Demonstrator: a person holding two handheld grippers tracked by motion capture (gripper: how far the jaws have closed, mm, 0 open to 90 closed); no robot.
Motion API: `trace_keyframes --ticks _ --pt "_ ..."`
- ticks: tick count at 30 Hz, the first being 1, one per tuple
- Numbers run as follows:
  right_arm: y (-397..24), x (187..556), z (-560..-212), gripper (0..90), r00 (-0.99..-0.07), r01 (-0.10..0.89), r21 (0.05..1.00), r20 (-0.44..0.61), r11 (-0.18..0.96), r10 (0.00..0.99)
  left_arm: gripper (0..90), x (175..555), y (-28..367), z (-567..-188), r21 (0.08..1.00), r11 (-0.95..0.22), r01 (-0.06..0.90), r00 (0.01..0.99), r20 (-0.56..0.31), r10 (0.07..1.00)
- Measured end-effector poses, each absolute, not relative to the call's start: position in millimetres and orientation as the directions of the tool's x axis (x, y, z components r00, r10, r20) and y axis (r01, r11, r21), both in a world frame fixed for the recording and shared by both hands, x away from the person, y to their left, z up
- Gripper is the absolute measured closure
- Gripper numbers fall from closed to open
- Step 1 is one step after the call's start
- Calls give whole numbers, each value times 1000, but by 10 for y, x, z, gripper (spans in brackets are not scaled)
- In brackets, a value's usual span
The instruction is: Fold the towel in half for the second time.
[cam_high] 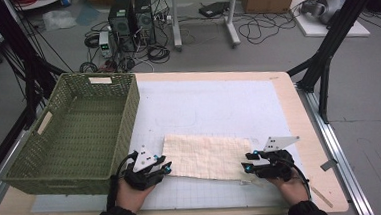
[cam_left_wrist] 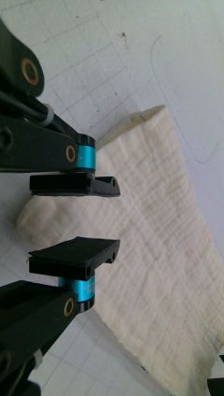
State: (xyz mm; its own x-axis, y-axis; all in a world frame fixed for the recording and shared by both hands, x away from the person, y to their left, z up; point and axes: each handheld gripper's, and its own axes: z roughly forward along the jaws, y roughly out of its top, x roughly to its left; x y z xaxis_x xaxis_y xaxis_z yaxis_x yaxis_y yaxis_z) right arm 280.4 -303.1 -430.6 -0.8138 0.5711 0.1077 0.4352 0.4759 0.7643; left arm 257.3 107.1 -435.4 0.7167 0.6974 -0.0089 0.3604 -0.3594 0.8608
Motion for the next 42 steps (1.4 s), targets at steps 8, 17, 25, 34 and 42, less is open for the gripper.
trace_keyframes --ticks 8,17,25,34,42 --pt "-3047 2852 -4258 613 -805 447 766 119 462 581 715 2595 1050 -4322 869 -337 362 703 -17 711" --pt "-3030 3073 -4214 615 -793 472 746 126 470 596 721 2813 901 -4224 873 -305 381 678 -39 734" --pt "-3051 3315 -4173 670 -755 508 745 144 433 640 795 3220 687 -4217 853 -258 454 605 -83 792" --pt "-3012 3494 -4340 737 -736 555 685 141 472 662 816 3503 675 -4345 779 -266 567 504 -74 860" --pt "-3033 3501 -4362 741 -722 568 678 139 466 677 811 3538 694 -4416 751 -332 571 509 -7 861"
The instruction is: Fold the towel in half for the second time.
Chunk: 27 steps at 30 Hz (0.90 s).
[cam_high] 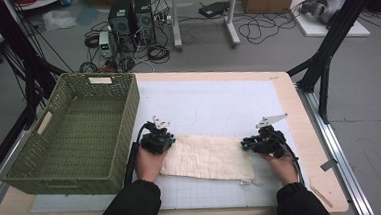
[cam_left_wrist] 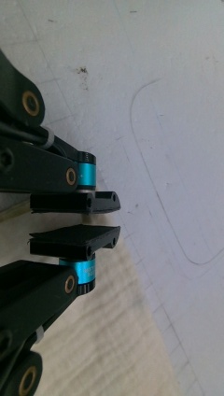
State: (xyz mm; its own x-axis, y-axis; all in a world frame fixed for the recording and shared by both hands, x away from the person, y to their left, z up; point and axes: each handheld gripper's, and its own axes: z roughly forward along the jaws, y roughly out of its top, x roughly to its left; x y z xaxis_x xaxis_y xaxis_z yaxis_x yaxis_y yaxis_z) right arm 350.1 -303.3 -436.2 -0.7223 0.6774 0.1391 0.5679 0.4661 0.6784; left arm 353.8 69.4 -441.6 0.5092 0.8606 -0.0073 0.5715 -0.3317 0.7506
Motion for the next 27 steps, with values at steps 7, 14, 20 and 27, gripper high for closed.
trace_keyframes --ticks 7,14,20,27 --pt "-3114 3491 -4374 715 -700 579 677 129 453 702 791 3529 730 -4400 762 -320 563 506 -12 862" --pt "-3152 3563 -4234 587 -675 581 694 119 425 728 701 3535 773 -4366 784 -265 561 471 -39 881" --pt "-3119 3627 -4295 560 -673 606 661 128 443 729 612 3578 772 -4432 748 -272 605 457 -46 888" --pt "-3025 3633 -4350 788 -726 593 636 156 494 670 763 3565 767 -4430 746 -285 602 486 -59 872"
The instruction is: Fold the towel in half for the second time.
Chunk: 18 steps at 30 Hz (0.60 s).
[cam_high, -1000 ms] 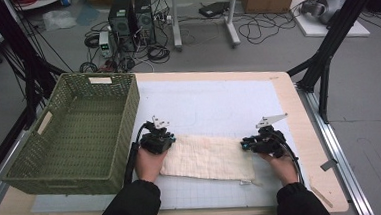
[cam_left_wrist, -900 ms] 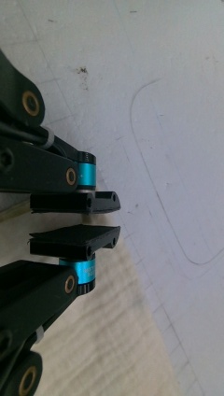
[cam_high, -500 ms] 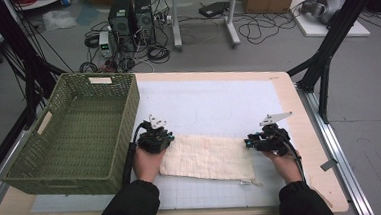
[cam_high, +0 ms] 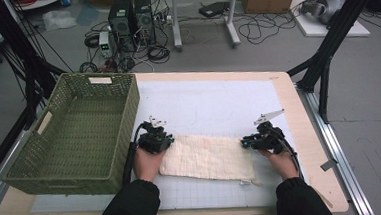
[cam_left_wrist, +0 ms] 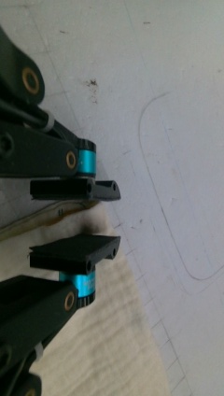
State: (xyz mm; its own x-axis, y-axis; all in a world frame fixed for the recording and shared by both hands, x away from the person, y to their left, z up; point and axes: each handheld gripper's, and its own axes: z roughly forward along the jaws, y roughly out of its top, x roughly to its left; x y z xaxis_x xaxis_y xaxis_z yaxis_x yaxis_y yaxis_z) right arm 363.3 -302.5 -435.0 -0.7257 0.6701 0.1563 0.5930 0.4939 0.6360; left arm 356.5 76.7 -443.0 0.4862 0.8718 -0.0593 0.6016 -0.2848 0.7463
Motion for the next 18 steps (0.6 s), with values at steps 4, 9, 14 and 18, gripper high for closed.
trace_keyframes --ticks 4,9,14,18 --pt "-3024 3640 -4345 826 -738 588 632 163 505 655 849 3541 762 -4403 757 -283 589 485 -51 873" --pt "-3084 3693 -4220 833 -725 579 642 125 502 677 857 3502 800 -4273 826 -183 534 457 -99 884" --pt "-3124 3761 -3902 833 -712 541 701 87 465 696 857 3503 813 -4161 857 -166 489 447 -82 891" --pt "-3097 3759 -3900 832 -719 541 699 97 467 688 856 3478 852 -4219 856 -158 493 443 -90 892"
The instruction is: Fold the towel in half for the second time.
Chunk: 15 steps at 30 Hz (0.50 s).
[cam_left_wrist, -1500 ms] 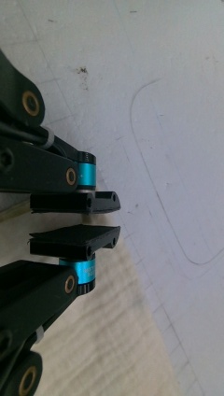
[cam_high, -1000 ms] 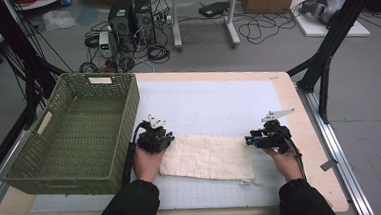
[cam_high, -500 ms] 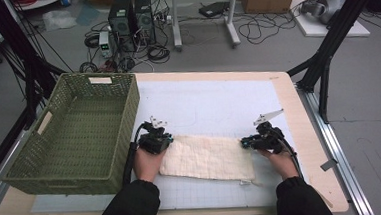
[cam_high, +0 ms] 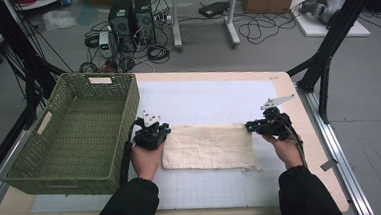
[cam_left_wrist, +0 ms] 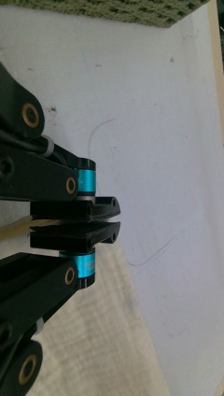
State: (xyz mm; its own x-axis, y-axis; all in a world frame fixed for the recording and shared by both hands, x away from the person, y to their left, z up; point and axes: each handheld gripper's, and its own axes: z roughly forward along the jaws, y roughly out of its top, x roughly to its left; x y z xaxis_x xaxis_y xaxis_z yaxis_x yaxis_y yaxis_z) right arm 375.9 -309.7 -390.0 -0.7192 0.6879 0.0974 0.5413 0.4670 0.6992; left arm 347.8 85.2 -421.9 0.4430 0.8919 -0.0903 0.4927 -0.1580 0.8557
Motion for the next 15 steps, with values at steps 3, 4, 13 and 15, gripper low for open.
trace_keyframes --ticks 3,4,13,15 --pt "-3089 3730 -3978 831 -721 557 692 128 459 681 853 3439 883 -4261 859 -183 478 467 -72 881" --pt "-3097 3706 -3986 831 -724 544 708 123 451 679 852 3423 896 -4267 865 -175 470 464 -73 883" --pt "-3168 3495 -4038 830 -756 517 735 152 438 637 850 3263 923 -4235 887 -201 415 510 -44 859" --pt "-3177 3434 -4060 831 -764 516 730 156 448 626 850 3211 930 -4232 890 -209 405 524 -39 851"
